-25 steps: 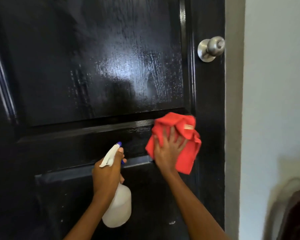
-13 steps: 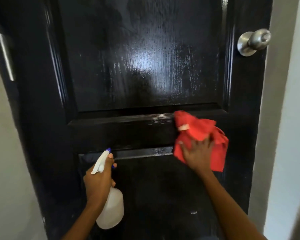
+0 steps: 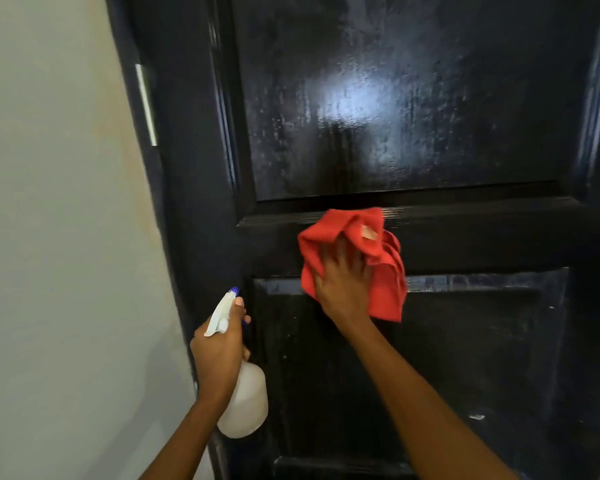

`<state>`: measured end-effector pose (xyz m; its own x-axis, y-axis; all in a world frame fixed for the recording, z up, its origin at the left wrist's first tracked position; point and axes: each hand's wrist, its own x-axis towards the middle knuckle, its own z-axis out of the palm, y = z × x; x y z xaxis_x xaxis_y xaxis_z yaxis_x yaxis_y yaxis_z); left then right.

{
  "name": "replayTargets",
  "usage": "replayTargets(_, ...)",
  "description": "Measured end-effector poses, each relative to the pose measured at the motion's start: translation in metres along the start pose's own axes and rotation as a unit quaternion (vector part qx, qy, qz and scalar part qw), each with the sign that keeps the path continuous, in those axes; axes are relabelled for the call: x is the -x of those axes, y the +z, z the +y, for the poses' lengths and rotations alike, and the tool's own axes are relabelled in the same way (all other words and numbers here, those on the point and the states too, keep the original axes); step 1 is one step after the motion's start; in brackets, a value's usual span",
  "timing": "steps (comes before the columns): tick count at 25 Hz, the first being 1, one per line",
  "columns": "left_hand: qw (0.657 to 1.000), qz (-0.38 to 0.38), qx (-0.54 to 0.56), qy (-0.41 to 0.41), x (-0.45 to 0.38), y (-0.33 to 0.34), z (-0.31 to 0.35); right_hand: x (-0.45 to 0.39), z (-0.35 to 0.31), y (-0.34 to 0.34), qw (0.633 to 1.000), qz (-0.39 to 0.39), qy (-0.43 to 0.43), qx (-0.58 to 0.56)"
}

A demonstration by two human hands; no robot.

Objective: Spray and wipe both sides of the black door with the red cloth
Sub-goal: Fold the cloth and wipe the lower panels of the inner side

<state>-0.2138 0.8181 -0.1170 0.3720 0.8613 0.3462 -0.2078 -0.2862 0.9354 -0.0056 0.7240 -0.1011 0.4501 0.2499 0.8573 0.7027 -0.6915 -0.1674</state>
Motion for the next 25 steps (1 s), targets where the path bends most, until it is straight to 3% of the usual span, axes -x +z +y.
replayTargets(3, 0.999, 0.034, 0.002, -0.014, -0.007, -0.03, -0.01, -0.009, -0.055, 0.023, 0.991, -0.035, -0.129, -0.005)
replayTargets(8, 0.997, 0.07, 0.001, -0.032, -0.012, -0.067, -0.031, -0.013, -0.14, 0.056, 0.953, -0.127, -0.269, 0.057)
replayTargets(11, 0.997, 0.074, -0.011, -0.03, -0.009, -0.077, -0.044, 0.0, -0.148, 0.069, 0.91, -0.154, -0.374, 0.096)
replayTargets(14, 0.997, 0.066, -0.005, -0.039, 0.002, -0.077, -0.052, 0.031, -0.114, 0.071, 0.866, -0.203, -0.441, 0.121)
replayTargets(18, 0.998, 0.023, 0.003, -0.055, 0.011, -0.068, -0.054, 0.051, -0.051, 0.037, 0.906, -0.265, -0.322, 0.073)
replayTargets(22, 0.996, -0.036, 0.022, -0.076, 0.01, -0.057, -0.051, 0.068, 0.021, 0.004, 0.961, -0.215, -0.151, 0.083)
replayTargets(25, 0.993, -0.062, 0.035, -0.089, 0.002, -0.057, -0.055, 0.09, 0.042, -0.007, 0.988, -0.136, -0.014, 0.068)
